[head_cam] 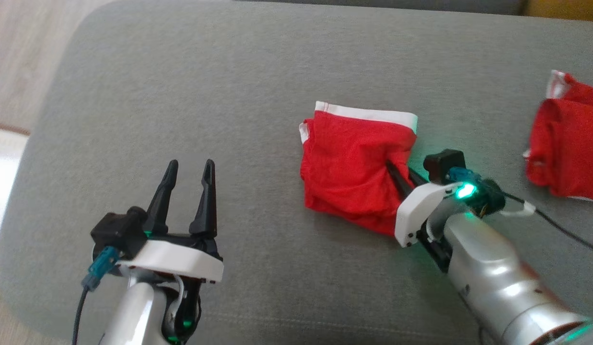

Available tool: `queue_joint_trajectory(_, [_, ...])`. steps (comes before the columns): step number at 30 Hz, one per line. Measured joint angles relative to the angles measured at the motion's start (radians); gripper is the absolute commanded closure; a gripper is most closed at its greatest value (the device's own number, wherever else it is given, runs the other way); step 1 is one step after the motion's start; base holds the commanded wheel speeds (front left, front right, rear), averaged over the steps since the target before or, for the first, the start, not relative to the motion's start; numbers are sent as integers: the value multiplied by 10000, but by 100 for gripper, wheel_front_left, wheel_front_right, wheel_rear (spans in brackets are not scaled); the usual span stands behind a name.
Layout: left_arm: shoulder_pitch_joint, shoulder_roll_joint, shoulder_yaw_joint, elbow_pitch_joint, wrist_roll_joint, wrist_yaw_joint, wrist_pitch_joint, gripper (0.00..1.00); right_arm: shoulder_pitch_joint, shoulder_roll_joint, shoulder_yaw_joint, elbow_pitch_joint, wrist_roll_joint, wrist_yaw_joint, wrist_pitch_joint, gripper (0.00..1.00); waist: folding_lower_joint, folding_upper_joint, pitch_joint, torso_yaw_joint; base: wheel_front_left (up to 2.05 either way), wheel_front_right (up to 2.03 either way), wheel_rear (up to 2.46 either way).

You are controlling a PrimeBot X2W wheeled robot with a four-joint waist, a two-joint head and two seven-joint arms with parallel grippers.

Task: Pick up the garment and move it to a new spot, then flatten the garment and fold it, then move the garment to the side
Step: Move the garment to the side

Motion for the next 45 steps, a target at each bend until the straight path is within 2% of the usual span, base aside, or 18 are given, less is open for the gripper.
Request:
queue_joint_trajectory(4, [14, 0, 58, -75, 0, -2, 0, 0, -348, -374, 458, 31, -1085, 0, -81, 100, 0, 0, -163, -526, 0, 0, 0])
queue_joint_trajectory(10, [-1, 2, 290, -257, 0, 0, 0, 0, -792, -1478, 1755, -704, -2046, 0, 286, 100, 0, 0, -232, -1395, 0, 0, 0])
queue_joint_trajectory(15, [-66, -4, 301, -303, 2, -21, -2, 0, -1271, -3097, 2886, -1877, -1927, 0, 1018, 100, 0, 0, -32, -1974, 0, 0, 0])
queue_joint_trajectory(20, [-332, -2, 286, -334, 2, -29, -2, 0, -2080, -5125, 4040, -3294, -1707, 0, 1762, 100, 0, 0, 386, -2254, 0, 0, 0])
queue_joint_trajectory(23, [-500, -2, 291, -378, 2, -58, -2, 0, -2598, -6176, 4255, -3979, -1582, 0, 2098, 100, 0, 0, 642, -2322, 0, 0, 0])
queue_joint_trajectory(26, [-595, -4, 293, -378, 4, -121, -2, 0, -2841, -6844, 4278, -4470, -1475, 0, 2568, 100, 0, 0, 861, -2342, 0, 0, 0])
queue_joint_trajectory(33, [-652, -4, 362, -372, 19, -207, -2, 0, -2738, -7369, 3473, -5024, -1093, 0, 3866, 100, 0, 0, 1120, -2328, 0, 0, 0])
queue_joint_trajectory(45, [-828, -4, 410, -336, 100, -293, -2, 0, -1722, -7403, 1628, -5785, -2067, 0, 5269, 100, 0, 0, 1188, -2434, 0, 0, 0])
